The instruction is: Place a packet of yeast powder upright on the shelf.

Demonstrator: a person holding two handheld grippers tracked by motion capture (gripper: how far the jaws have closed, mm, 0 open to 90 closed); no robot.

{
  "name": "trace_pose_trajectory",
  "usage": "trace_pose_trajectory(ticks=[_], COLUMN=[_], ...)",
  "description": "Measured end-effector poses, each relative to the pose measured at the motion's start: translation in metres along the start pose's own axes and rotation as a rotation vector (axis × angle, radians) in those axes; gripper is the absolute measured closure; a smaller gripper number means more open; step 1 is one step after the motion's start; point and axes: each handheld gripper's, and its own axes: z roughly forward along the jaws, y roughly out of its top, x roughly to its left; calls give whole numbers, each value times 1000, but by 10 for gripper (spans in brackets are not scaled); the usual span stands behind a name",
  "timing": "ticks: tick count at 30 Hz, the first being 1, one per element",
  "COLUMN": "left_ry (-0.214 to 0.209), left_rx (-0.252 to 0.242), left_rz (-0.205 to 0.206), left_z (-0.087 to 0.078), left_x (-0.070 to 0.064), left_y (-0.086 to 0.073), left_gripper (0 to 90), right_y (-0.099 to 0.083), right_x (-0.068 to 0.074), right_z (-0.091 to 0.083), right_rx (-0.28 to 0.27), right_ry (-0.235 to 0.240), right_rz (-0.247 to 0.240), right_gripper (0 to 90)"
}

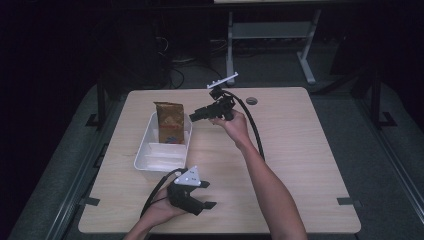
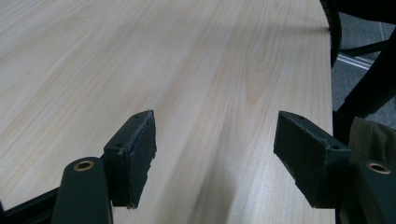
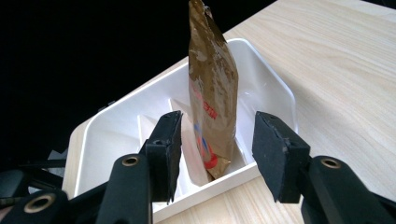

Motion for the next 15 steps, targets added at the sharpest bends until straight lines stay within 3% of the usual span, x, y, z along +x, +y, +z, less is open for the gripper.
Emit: trace_pose_trajectory(ticks=[15], left_ry=[-3], left_rx=[4], left_rz=[7], left_z=[3], left_x=[-3], left_y=[2], left_gripper=[285], right_y=[-17], right_x=[5], right_z=[-27], right_rx=[-24], right_ry=[-3], right_rz=[2], right_gripper=[506])
